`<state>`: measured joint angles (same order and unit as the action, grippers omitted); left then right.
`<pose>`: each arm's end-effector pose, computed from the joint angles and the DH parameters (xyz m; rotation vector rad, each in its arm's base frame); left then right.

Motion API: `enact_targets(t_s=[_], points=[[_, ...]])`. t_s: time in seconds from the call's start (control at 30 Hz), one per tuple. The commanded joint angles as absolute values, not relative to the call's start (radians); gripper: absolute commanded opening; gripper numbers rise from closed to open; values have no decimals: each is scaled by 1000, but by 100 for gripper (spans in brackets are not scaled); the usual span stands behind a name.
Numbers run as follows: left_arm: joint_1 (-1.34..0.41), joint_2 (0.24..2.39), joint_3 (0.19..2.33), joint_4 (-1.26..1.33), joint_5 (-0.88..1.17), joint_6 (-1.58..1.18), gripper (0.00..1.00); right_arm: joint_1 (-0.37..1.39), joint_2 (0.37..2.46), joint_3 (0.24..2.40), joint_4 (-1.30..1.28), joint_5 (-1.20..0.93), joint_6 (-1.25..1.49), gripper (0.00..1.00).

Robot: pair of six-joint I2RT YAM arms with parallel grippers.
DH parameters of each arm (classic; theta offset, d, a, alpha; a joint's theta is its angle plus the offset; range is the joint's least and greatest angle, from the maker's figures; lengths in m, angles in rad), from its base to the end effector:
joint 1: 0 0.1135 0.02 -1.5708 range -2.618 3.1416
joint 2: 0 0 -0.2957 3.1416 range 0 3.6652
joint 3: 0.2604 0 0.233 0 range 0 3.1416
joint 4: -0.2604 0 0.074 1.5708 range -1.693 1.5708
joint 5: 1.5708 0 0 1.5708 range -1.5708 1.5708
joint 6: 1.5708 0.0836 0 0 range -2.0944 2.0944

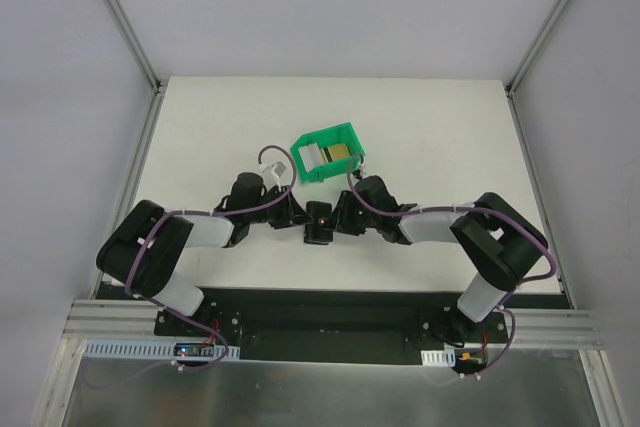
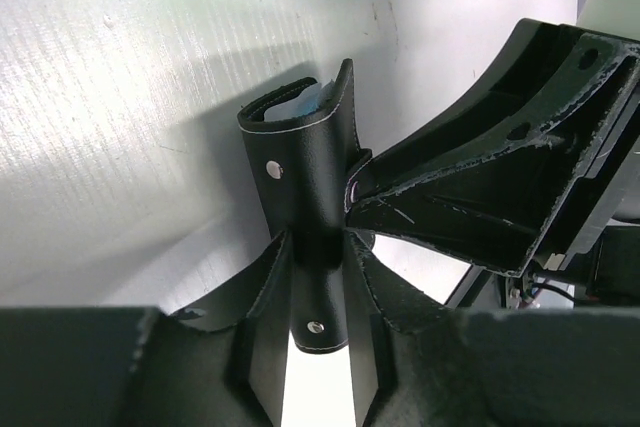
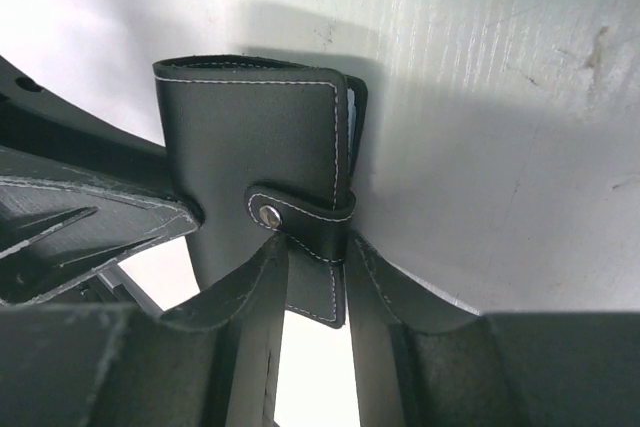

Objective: Put the credit cards into the card holder
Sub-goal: Open the card holder at the center of the board.

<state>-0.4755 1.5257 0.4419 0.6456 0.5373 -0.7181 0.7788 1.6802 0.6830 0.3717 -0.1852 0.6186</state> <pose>0.2445 -0.1740 0.1761 0.1138 2.1875 -1.2622 0.2393 0.2578 0.1594 -0.3005 2.3437 0.9441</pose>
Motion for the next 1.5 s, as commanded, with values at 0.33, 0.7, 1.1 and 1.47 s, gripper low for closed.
enact_targets(t_s=[0.33,0.7,1.1,1.47], points=[[-491,1535,609,267,598,-439,0,788,1510,571,304,-196,418,43],[-491,1643,695,157,732,-264,0,733,1450,656,249,-311,177,44],[-491,1661,724,129,749,-204,0,689,1589,778,204,-515,72,40],[-491,1672,739,126,756,-196,0,692,1670,793,160,-583,51,40]])
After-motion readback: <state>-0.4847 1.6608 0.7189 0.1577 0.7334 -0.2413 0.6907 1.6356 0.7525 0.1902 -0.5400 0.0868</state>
